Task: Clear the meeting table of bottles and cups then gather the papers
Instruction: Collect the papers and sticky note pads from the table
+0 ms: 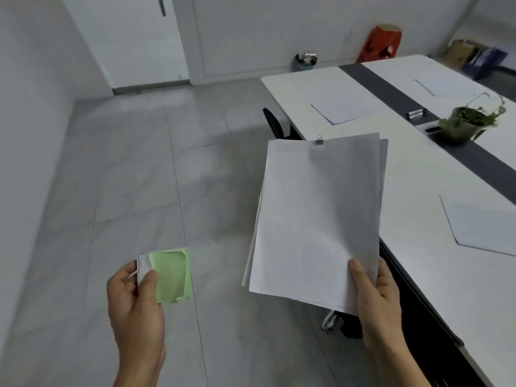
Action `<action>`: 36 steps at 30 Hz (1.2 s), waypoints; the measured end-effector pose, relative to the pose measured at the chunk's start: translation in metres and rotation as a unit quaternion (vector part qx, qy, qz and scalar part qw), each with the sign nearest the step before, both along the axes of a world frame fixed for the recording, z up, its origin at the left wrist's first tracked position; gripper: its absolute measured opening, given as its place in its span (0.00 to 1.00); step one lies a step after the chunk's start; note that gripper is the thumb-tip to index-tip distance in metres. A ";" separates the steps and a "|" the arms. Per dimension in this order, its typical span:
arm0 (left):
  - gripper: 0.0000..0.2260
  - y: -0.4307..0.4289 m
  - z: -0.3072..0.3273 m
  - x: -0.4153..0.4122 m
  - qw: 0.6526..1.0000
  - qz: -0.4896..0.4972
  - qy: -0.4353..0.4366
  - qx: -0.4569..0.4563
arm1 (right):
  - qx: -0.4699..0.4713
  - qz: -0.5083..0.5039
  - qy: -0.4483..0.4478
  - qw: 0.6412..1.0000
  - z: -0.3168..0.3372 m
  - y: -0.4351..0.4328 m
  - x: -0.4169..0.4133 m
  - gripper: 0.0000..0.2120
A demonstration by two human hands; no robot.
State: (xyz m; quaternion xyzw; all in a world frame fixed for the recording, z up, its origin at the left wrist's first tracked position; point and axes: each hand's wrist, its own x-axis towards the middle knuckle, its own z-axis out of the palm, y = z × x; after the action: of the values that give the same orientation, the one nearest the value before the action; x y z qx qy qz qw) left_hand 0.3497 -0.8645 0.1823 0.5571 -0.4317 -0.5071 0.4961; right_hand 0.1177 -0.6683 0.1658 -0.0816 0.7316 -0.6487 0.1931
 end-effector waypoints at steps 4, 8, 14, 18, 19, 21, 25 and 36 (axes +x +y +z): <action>0.14 -0.079 0.003 -0.026 1.000 -0.015 -0.004 -0.008 | -0.018 0.015 -0.004 1.000 0.008 -0.077 -0.016 0.06; 0.13 -0.163 -0.015 -0.082 0.999 -0.039 -0.010 0.004 | -0.009 -0.011 -0.004 1.000 -0.014 -0.153 -0.055 0.05; 0.13 -0.311 -0.025 -0.190 0.998 -0.045 -0.026 0.024 | -0.011 -0.022 -0.043 0.999 -0.043 -0.304 -0.156 0.05; 0.12 -0.416 0.010 -0.239 0.999 -0.029 -0.028 -0.004 | -0.017 0.021 -0.038 0.999 -0.015 -0.434 -0.225 0.06; 0.13 -0.441 0.015 -0.247 0.999 -0.017 -0.029 -0.008 | -0.019 0.035 -0.035 0.999 -0.007 -0.466 -0.239 0.07; 0.14 -0.490 0.021 -0.261 1.000 0.007 -0.026 -0.008 | -0.024 0.065 -0.032 0.997 0.006 -0.529 -0.263 0.07; 0.14 -0.595 0.004 -0.296 0.999 0.039 -0.014 0.010 | -0.014 0.097 -0.022 0.995 0.006 -0.650 -0.300 0.08; 0.10 -0.913 0.015 -0.472 0.993 -0.112 -0.031 0.017 | -0.014 -0.020 -0.029 0.999 0.017 -0.901 -0.406 0.06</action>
State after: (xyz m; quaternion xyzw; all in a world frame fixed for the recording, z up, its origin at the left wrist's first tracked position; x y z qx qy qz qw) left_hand -0.1219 -1.7773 0.1969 0.5290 -0.4983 -0.5488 0.4130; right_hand -0.2883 -1.5696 0.1823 -0.0503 0.7181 -0.6647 0.2000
